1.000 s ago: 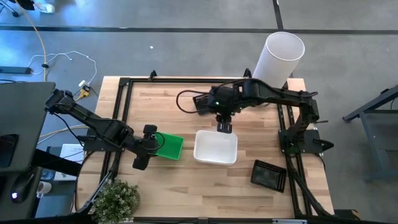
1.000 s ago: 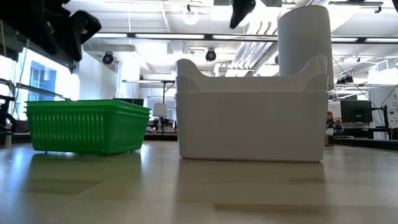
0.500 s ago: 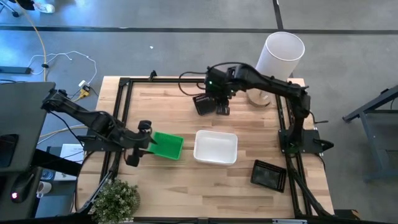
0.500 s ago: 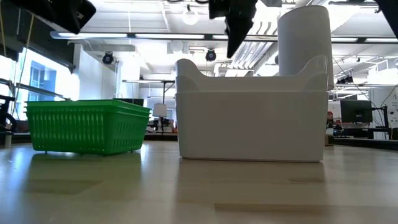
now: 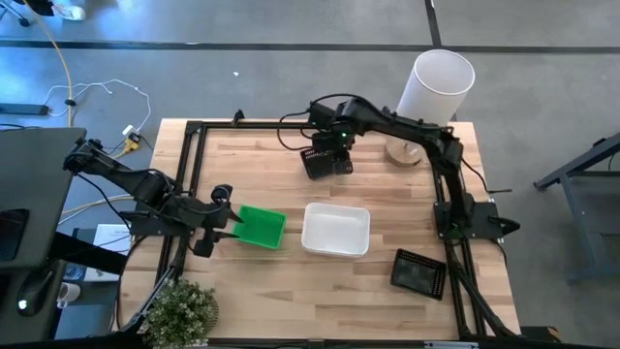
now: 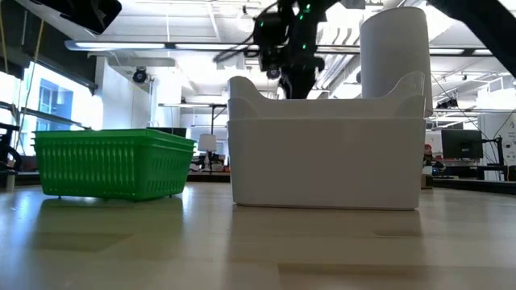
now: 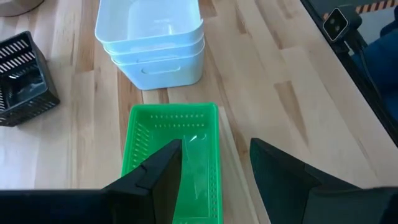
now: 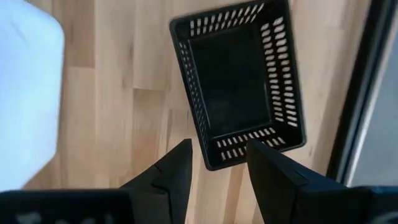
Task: Stack baskets by color
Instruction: Stack the top black bin on the black bin
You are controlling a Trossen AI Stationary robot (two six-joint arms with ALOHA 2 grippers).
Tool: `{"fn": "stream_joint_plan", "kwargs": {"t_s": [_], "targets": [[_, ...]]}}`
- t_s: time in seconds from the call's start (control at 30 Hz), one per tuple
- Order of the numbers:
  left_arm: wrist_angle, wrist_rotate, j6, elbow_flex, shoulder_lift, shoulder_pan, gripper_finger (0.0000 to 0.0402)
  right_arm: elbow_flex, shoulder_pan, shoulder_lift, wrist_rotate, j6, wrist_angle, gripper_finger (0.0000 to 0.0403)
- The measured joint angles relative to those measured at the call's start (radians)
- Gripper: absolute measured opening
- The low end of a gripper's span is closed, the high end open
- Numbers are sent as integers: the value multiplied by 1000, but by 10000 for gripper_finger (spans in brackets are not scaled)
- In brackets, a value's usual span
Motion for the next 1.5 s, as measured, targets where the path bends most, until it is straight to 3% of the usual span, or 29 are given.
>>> {"fn": "stream_joint_plan", "kwargs": {"t_s": [0.5, 1.27, 1.5], "targets": [[-1, 0, 11, 0, 1, 0, 177, 0, -4, 181, 68, -42, 25, 138], [-1, -1, 11, 0, 1, 0, 177, 0, 18, 274, 90, -51, 33, 138], [-1, -4, 11, 0, 1, 0, 177, 71, 17, 274, 121, -51, 21, 138]]}}
